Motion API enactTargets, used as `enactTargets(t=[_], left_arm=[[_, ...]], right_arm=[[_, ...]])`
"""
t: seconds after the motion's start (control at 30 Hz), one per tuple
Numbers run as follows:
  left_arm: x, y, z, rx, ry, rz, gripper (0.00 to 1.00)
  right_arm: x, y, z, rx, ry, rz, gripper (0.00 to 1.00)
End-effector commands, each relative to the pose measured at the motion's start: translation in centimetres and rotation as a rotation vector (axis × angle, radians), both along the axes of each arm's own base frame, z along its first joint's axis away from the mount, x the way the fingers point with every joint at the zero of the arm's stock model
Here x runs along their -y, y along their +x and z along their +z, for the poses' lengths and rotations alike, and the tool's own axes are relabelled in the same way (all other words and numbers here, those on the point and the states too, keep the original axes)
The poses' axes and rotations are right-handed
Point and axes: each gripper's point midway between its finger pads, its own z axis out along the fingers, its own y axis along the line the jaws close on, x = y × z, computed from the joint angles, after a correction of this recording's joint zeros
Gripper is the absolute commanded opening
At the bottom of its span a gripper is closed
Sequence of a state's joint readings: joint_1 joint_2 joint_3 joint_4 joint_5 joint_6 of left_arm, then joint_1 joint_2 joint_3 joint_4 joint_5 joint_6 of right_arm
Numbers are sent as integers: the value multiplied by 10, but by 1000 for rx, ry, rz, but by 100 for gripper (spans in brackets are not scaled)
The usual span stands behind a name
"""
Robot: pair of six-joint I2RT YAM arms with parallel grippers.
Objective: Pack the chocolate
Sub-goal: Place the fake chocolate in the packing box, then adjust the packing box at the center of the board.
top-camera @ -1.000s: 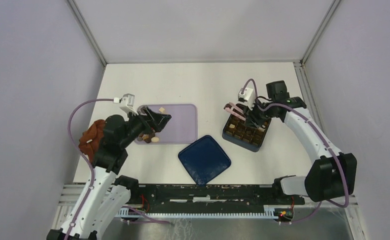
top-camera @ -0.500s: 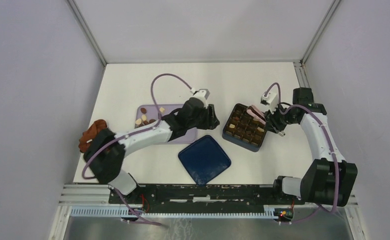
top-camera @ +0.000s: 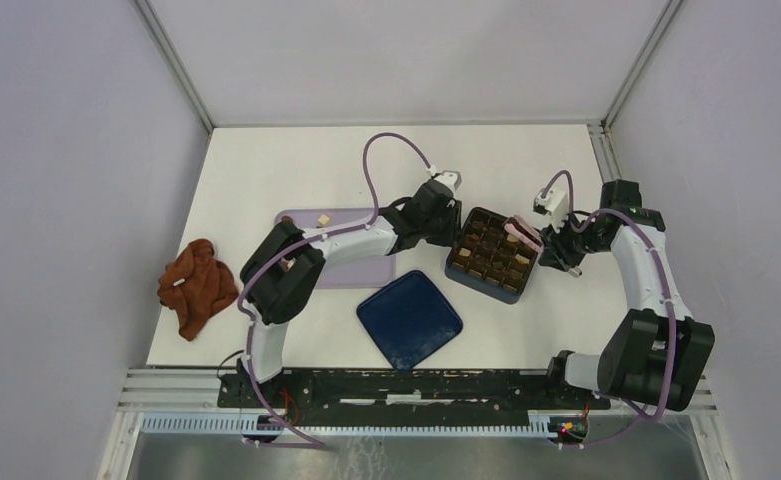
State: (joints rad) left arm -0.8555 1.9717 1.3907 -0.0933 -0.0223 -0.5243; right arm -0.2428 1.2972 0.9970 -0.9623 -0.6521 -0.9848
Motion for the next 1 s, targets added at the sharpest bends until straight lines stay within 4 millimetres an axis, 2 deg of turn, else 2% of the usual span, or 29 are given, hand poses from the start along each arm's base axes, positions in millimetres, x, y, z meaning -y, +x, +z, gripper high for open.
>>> enactTargets(t=[0.0, 0.27, 0.5, 0.6, 0.7, 0.97], left_arm=[[21, 0, 4, 11, -6, -84, 37], [25, 2, -20, -22, 63, -88, 28], [22, 8, -18, 15, 128, -55, 3], [18, 15, -4, 72, 145, -7, 2], [12, 24, 19, 166, 153, 59, 2], [-28, 40, 91, 478, 151, 250, 2]], right_arm=[[-5, 1, 2, 19, 33, 34, 14], [-5, 1, 2, 16, 33, 33, 14], [-5, 0, 5, 14, 35, 35, 14], [-6, -2, 5, 11, 34, 42, 14], [-5, -2, 7, 13, 32, 45, 15], [-11, 0, 28, 51, 55, 71, 14]])
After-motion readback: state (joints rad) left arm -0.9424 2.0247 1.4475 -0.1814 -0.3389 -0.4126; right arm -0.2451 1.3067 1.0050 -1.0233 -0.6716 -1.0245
